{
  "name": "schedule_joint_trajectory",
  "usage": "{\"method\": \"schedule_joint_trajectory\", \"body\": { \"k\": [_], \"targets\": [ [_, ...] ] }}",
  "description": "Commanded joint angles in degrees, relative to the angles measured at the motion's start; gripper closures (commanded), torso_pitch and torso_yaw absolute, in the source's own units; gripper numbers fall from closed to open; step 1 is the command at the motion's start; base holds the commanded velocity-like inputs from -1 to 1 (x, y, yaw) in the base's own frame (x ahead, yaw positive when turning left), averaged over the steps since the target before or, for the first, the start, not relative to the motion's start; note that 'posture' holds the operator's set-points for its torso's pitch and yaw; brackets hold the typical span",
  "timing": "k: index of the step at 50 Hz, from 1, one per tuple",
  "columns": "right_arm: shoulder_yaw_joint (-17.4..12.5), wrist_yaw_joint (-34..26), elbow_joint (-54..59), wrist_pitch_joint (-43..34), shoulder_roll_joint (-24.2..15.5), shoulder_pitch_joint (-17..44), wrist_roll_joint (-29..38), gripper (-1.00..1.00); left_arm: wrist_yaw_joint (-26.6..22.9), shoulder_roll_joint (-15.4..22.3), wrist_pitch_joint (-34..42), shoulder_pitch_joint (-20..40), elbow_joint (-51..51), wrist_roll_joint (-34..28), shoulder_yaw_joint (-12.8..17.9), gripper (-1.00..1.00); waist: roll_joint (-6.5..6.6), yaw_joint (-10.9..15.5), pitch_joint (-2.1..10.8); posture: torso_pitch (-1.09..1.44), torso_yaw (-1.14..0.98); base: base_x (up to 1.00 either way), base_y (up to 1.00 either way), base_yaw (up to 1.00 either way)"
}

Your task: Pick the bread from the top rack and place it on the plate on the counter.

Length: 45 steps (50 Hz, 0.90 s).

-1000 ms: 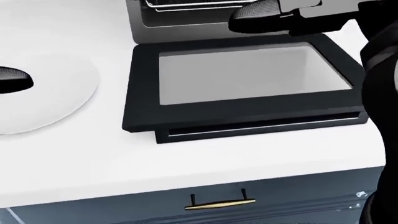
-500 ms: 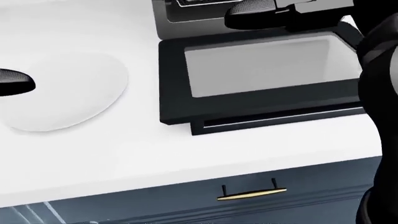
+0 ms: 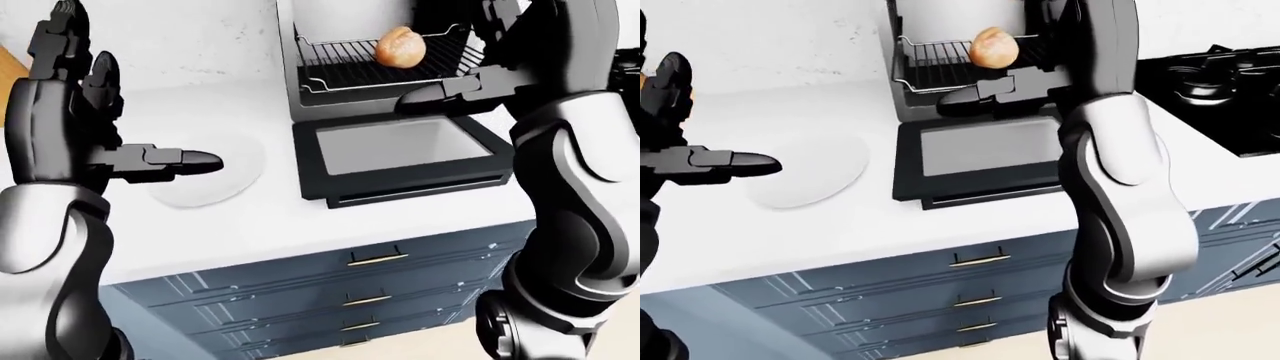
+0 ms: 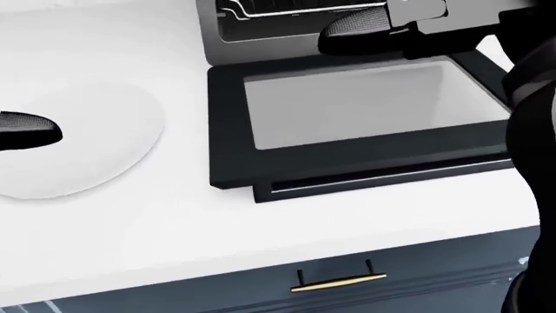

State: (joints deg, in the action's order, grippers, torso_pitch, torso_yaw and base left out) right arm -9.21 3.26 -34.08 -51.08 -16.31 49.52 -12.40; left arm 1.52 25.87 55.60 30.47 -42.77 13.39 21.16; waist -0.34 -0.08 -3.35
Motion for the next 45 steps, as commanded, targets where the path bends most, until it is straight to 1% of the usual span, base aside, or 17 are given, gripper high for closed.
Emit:
{"method": "schedule_joint_trajectory", "body": {
  "k": [1, 5, 6, 7, 8, 9, 15, 18, 19, 22, 31, 32, 36, 38, 43, 44, 45],
  "targets": [
    [0.04, -0.06, -1.48, 1.41, -0.3, 1.53, -0.54, -1.0, 0.52, 0.87, -1.47, 1.38, -1.27, -0.75, 1.21, -1.0, -0.04, 0.21, 0.79, 0.0, 0.0, 0.24, 0.0, 0.0],
    [0.07, 0.04, -1.66, 1.62, -0.43, 1.12, -0.78, -1.0, 0.38, 0.76, -1.42, 1.34, -1.28, -1.02, 0.99, -1.0, 3.3, -0.63, 0.99, 0.0, 0.0, 0.23, 0.0, 0.0],
    [0.17, 0.08, -1.57, 1.8, -0.31, 1.08, -0.83, -1.0, 0.32, 0.75, -1.3, 1.39, -1.35, -1.0, 1.08, -1.0, 4.93, -0.87, 1.54, 0.0, 0.0, 0.23, 0.0, 0.0],
    [0.25, 0.18, -1.41, 1.97, -0.26, 1.08, -0.74, -1.0, 0.32, 0.8, -1.3, 1.37, -1.3, -1.12, 1.09, -1.0, 5.24, -1.16, 2.31, 0.0, 0.0, 0.24, 0.0, 0.0],
    [0.25, 0.17, -1.27, 2.18, -0.16, 1.08, -0.81, -1.0, 0.31, 0.84, -1.14, 1.51, -1.35, -1.08, 1.23, -1.0, 4.57, -0.44, 1.1, 0.0, 0.0, 0.23, 0.0, 0.0],
    [0.46, 0.06, -1.16, 2.2, -0.25, 1.1, -0.73, -1.0, 0.26, 0.94, -1.04, 1.63, -1.36, -1.06, 1.28, -1.0, 5.56, -0.78, 0.77, 0.0, 0.0, 0.23, 0.0, 0.0],
    [0.27, 0.84, -0.31, 1.95, -0.5, 2.67, -0.62, -1.0, 0.3, 1.07, -1.64, 2.38, -0.2, -1.23, 0.91, -1.0, 2.62, -0.28, -0.44, 0.0, 0.0, 0.07, 0.0, 0.0],
    [0.77, 0.66, 0.29, 2.4, -0.68, 3.12, -0.16, -1.0, 0.19, 1.07, -2.06, 2.34, 0.25, -1.3, 0.88, -1.0, -1.18, 0.66, 0.21, 0.0, 0.0, 0.0, 0.0, 0.0],
    [0.92, 0.56, 0.31, 2.49, -0.64, 3.13, 0.04, -1.0, 0.14, 1.13, -2.09, 2.29, 0.26, -1.32, 0.87, -1.0, 0.13, 0.8, -0.13, 0.0, 0.0, 0.0, 0.0, 0.0],
    [0.82, 0.3, -0.06, 2.11, -0.46, 3.13, 0.22, -1.0, 0.03, 1.11, -2.33, 1.96, 0.24, -1.27, 1.14, -1.0, 0.66, 0.65, 1.13, 0.0, 0.0, 0.0, 0.0, 0.0],
    [1.2, -0.75, -0.27, 1.82, -0.12, 2.99, 1.49, -1.0, 0.02, 0.83, -2.99, 1.31, 0.34, -1.53, 1.05, -1.0, 1.66, 0.12, 1.62, 0.0, 0.0, 0.0, 0.0, 0.0],
    [1.08, -0.83, -0.43, 1.63, -0.11, 2.93, 1.48, -1.0, 0.01, 0.77, -2.82, 1.28, 0.11, -1.45, 1.12, -1.0, 2.02, 0.04, 2.84, 0.0, 0.0, 0.0, 0.14, 0.0],
    [0.95, -1.0, -0.94, 1.18, -0.09, 2.9, 1.43, -1.0, 0.0, 0.73, -2.56, 1.1, -0.27, -1.44, 1.23, -1.0, -1.05, -0.3, 2.11, 0.0, 0.0, 0.0, 0.38, 0.0],
    [1.08, -0.98, -0.74, 1.53, 0.11, 2.73, 1.54, -1.0, -0.05, 0.77, -2.45, 1.03, -0.45, -1.38, 1.36, -1.0, -1.39, -0.5, 2.56, 0.0, 0.0, -0.01, 0.5, 0.0],
    [1.28, -0.84, -0.01, 2.79, 0.68, 2.56, 1.86, -1.0, -0.06, 0.59, -2.75, 0.63, -0.42, -1.52, 1.32, -1.0, 1.07, -0.79, 0.97, 0.0, 0.0, -0.01, 0.48, 0.0],
    [1.18, -0.74, 0.11, 2.85, 0.86, 2.58, 1.76, -1.0, -0.07, 0.56, -2.79, 0.57, -0.45, -1.54, 1.37, -1.0, 2.34, -1.09, 0.75, 0.0, 0.0, 0.0, 0.0, 0.0],
    [1.2, -0.66, 0.29, 3.1, 0.84, 2.53, 1.86, -1.0, -0.08, 0.53, -2.84, 0.45, -0.49, -1.58, 1.42, -1.0, 5.48, -1.11, 0.38, 0.0, 0.0, 0.0, 0.0, 0.0]
  ]
}}
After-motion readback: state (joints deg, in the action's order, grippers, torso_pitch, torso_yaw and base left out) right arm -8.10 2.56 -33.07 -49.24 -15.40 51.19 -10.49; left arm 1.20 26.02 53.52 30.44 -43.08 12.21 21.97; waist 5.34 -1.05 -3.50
